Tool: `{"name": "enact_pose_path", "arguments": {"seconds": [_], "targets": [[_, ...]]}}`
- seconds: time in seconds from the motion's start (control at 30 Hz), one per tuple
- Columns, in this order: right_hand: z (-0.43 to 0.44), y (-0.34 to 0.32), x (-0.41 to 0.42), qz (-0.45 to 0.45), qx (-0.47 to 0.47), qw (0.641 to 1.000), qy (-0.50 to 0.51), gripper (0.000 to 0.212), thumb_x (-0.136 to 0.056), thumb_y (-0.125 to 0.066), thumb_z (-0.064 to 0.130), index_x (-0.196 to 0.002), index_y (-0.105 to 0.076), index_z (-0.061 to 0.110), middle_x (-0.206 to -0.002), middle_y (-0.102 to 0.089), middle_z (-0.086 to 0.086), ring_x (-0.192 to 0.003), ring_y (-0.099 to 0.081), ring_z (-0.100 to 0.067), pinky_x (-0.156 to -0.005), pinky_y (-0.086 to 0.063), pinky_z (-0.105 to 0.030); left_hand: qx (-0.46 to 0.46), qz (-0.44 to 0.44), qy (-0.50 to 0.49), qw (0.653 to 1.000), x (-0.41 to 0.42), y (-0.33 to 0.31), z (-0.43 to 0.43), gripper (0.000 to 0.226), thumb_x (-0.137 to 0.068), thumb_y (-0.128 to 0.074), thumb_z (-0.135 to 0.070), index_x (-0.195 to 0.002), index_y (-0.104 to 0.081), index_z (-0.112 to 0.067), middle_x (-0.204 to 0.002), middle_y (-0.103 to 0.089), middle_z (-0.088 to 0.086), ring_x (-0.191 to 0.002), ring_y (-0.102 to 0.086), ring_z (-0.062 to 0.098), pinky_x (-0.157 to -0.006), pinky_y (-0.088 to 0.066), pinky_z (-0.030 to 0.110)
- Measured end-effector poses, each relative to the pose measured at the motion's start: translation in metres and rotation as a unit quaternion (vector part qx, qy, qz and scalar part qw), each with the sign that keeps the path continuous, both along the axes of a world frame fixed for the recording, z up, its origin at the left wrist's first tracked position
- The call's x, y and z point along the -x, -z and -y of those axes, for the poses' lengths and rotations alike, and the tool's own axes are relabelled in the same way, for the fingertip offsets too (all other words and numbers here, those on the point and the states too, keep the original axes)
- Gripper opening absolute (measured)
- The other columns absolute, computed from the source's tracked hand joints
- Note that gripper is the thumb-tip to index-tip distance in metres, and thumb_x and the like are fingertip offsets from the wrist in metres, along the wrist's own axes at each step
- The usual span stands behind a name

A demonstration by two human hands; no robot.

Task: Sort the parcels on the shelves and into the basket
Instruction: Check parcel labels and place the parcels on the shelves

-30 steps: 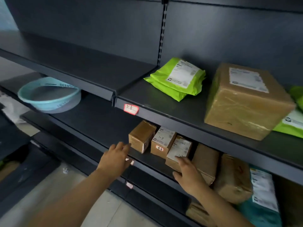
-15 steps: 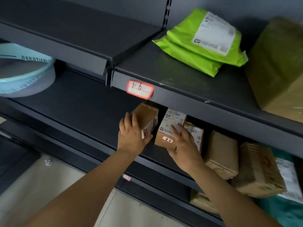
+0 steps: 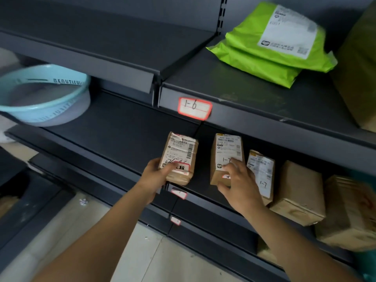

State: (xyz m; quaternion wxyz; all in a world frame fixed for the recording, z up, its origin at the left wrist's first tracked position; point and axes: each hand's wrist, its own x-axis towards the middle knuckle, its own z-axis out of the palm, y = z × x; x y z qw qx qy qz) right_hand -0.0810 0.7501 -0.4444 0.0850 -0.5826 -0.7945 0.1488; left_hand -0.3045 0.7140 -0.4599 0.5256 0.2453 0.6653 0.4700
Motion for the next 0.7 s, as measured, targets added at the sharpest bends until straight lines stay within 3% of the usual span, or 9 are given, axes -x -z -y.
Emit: {"name": "enact_pose_path", "arguments": {"seconds": [0.1,0.27,0.37,0.43,0.53,0.6,0.7], "targets": [[-0.003,-0.003,0.005,-0.020,0.009,0.999,0.038,0.044,-0.087,-0.059,0.046,-0.122,-0.047,0.021,-0.140,-0.035,-0.001,-0.121,-0.041,-0.027,-0.096,-0.042,-0.037,-0.020,0.069,-0.002,0.997,0.005,-0.008,0.014,0.058,-0.086,-0.066,-0.025,-0.135,-0.037,-0.013,-0.109,-0.068,0.003,-0.092,-0.066,0.010,-0.071,-0.047,0.020],[-0.023,-0.009,0.023,-0.036,0.072,0.985,0.151,0.065,-0.079,-0.048,0.071,-0.110,-0.054,0.014,-0.125,-0.041,-0.008,-0.110,-0.049,-0.034,-0.092,-0.045,-0.050,-0.031,0.096,-0.019,0.995,0.007,-0.013,0.028,0.049,-0.091,-0.060,-0.028,-0.132,-0.036,-0.014,-0.107,-0.070,0.005,-0.099,-0.066,0.015,-0.092,-0.048,0.030],[-0.027,-0.007,0.029,-0.027,0.079,0.980,0.178,0.067,-0.076,-0.057,0.068,-0.111,-0.054,0.011,-0.122,-0.043,-0.011,-0.109,-0.048,-0.036,-0.088,-0.047,-0.050,-0.022,0.118,-0.031,0.992,0.008,-0.013,0.035,0.036,-0.094,-0.054,-0.031,-0.125,-0.041,-0.016,-0.106,-0.070,0.006,-0.100,-0.066,0.016,-0.098,-0.046,0.032],[-0.028,-0.004,0.030,-0.033,0.075,0.978,0.190,0.062,-0.074,-0.069,0.055,-0.115,-0.050,0.012,-0.126,-0.040,-0.012,-0.111,-0.045,-0.036,-0.087,-0.047,-0.046,-0.020,0.119,-0.037,0.992,0.010,-0.009,0.038,0.035,-0.093,-0.054,-0.032,-0.123,-0.042,-0.017,-0.108,-0.069,0.008,-0.103,-0.065,0.017,-0.101,-0.045,0.035],[-0.028,-0.001,0.027,-0.101,0.076,0.965,0.229,0.063,-0.073,-0.074,0.034,-0.122,-0.039,0.015,-0.134,-0.030,-0.014,-0.116,-0.039,-0.035,-0.082,-0.041,-0.035,-0.016,0.114,-0.037,0.993,0.014,-0.004,0.042,0.050,-0.089,-0.062,-0.029,-0.131,-0.039,-0.015,-0.108,-0.070,0.009,-0.104,-0.065,0.019,-0.101,-0.047,0.037],[-0.030,-0.002,0.022,-0.164,0.082,0.944,0.276,0.077,-0.071,-0.075,0.032,-0.131,-0.032,0.012,-0.139,-0.025,-0.018,-0.119,-0.038,-0.035,-0.081,-0.039,-0.034,-0.015,0.111,-0.038,0.993,0.016,-0.001,0.044,0.060,-0.087,-0.064,-0.029,-0.137,-0.034,-0.015,-0.108,-0.070,0.007,-0.102,-0.066,0.017,-0.093,-0.050,0.033],[-0.033,-0.001,0.015,-0.305,0.143,0.882,0.328,0.088,-0.062,-0.077,0.042,-0.134,-0.035,0.014,-0.131,-0.045,-0.013,-0.113,-0.050,-0.029,-0.080,-0.045,-0.035,-0.008,0.101,-0.042,0.994,0.022,0.004,0.046,0.080,-0.081,-0.070,-0.033,-0.145,-0.027,-0.016,-0.119,-0.065,0.006,-0.104,-0.065,0.015,-0.090,-0.050,0.030]]}}
